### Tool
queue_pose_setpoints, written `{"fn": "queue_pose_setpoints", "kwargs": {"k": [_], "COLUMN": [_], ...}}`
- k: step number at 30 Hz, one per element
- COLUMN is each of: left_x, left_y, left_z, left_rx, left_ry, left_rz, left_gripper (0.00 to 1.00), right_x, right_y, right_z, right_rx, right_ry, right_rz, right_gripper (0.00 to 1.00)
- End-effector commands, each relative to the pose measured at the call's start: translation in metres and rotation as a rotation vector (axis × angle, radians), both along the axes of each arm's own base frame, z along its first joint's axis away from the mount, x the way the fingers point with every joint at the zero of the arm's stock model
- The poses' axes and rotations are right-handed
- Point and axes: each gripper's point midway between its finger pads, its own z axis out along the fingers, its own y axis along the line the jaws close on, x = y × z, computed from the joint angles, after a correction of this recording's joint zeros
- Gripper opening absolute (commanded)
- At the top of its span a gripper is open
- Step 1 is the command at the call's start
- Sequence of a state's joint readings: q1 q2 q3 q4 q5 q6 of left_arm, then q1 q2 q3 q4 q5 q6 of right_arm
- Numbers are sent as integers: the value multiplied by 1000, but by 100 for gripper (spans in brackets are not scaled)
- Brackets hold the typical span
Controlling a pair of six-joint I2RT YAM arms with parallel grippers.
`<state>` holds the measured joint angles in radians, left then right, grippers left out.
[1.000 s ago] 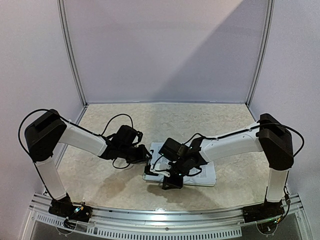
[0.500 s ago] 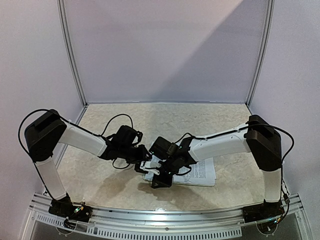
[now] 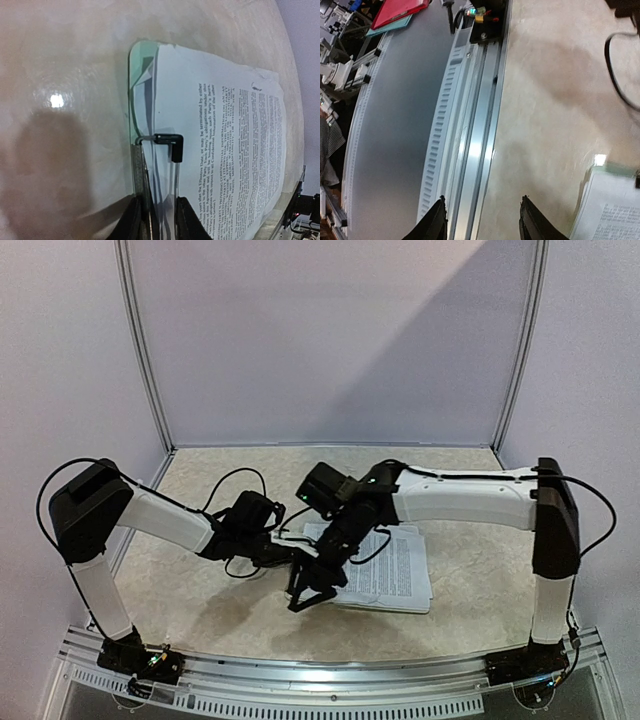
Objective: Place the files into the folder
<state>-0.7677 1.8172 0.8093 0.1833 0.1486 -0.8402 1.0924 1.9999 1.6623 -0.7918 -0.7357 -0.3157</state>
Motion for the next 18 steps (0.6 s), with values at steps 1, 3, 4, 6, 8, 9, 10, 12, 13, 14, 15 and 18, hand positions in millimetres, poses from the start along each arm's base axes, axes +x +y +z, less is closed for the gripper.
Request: {"fn": "queue_pose_setpoints", "kwargs": {"k": [1, 3, 4, 6, 8, 9, 10, 12, 13, 14, 15, 18], "left_x": [-41, -41, -41, -41, -41, -40, -40, -39, -38, -38, -38, -37], "left_y": [28, 29, 29, 30, 30, 30, 29, 29, 28, 27, 27, 26], "left_z": [-45, -45, -45, -45, -44, -45, -44, -44, -44, -44, -44, -43], "left_rx": [147, 147, 145, 146, 146, 148, 148, 149, 149, 148, 148, 153], "left_ry": [152, 152, 151, 150, 151, 152, 151, 150, 151, 152, 153, 153], "left_rz": [-24, -20, -18, -16, -16, -15, -15, -13, -12, -13, -12, -10], "left_gripper": [0, 0, 0, 0, 0, 0, 0, 0, 0, 0, 0, 0], "right_x": [34, 78, 101, 142, 158, 155, 149, 130, 119, 110, 103, 98], "right_y": [-72, -106, -128, -185, -229, -245, -256, -269, -272, -275, -277, -285], "right_z": [-17, -35, -46, -60, -68, -74, -80, -91, -97, -103, -107, -115], "right_rx": [-103, -156, -190, -239, -277, -302, -331, -392, -413, -430, -439, -467], "right_ry": [30, -30, -62, -114, -112, -88, -75, -35, 0, 33, 53, 58], "right_rz": [-187, -385, -485, -710, -856, -889, -903, -895, -884, -884, -889, -938], "right_gripper": [48, 48, 49, 52, 54, 55, 56, 59, 59, 60, 62, 66]}}
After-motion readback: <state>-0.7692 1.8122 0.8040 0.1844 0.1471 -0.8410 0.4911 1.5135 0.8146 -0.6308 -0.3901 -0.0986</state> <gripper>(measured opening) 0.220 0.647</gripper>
